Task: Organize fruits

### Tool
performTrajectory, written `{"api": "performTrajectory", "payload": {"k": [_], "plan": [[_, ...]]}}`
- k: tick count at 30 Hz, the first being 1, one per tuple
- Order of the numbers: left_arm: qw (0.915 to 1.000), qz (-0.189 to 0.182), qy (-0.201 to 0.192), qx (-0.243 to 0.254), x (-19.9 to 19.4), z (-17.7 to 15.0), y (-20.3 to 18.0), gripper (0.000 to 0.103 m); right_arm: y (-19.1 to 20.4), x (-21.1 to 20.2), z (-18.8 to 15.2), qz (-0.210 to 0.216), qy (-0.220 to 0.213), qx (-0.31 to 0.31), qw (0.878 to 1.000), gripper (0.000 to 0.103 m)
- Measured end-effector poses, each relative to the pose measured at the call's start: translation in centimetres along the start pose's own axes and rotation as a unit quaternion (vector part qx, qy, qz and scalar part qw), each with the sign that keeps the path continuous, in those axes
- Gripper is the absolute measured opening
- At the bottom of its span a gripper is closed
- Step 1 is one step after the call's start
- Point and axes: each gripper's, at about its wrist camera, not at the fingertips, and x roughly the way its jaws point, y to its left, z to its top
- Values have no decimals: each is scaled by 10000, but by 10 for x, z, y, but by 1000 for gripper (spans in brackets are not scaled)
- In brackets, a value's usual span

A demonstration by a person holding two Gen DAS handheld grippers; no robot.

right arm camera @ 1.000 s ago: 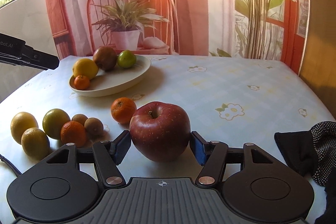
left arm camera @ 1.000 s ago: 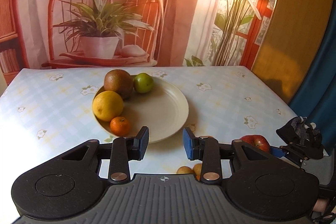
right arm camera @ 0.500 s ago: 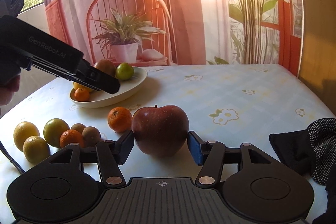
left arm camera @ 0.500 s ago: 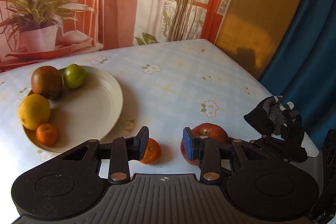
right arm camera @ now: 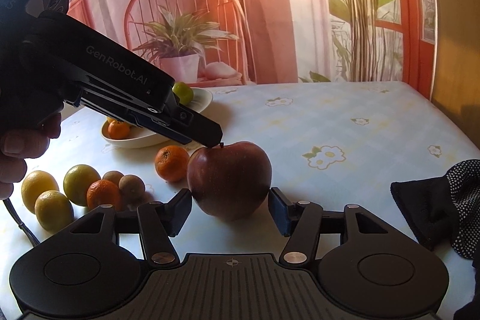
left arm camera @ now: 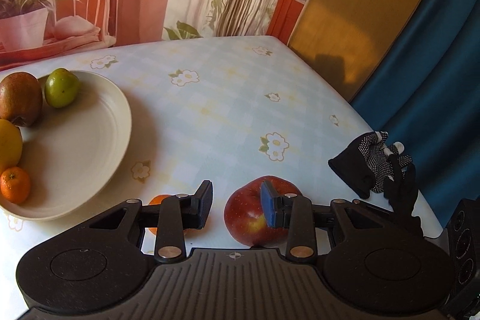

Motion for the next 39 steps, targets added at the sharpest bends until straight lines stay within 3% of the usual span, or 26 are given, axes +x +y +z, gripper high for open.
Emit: {"api": "performTrajectory", "payload": {"k": [5, 12, 16, 34, 39], "plan": [[9997, -76, 37, 235, 2, -6, -7, 37, 4, 1, -1, 29, 42, -59, 10000, 58], [9984, -526, 175, -88, 5, -10, -3, 37, 4, -1, -3, -41, 19, -10, 10000, 58], [9973, -658, 252, -205, 9, -12, -3, 43, 3, -6, -5, -93, 27, 74, 9999, 58], [9972, -718, 174, -132, 11, -19, -8, 48, 9, -16, -7, -323, 97, -87, 9994, 57], [9983, -571, 114, 51, 8, -20, -16, 47, 12, -16, -2, -382, 192, -168, 9989, 56]]}}
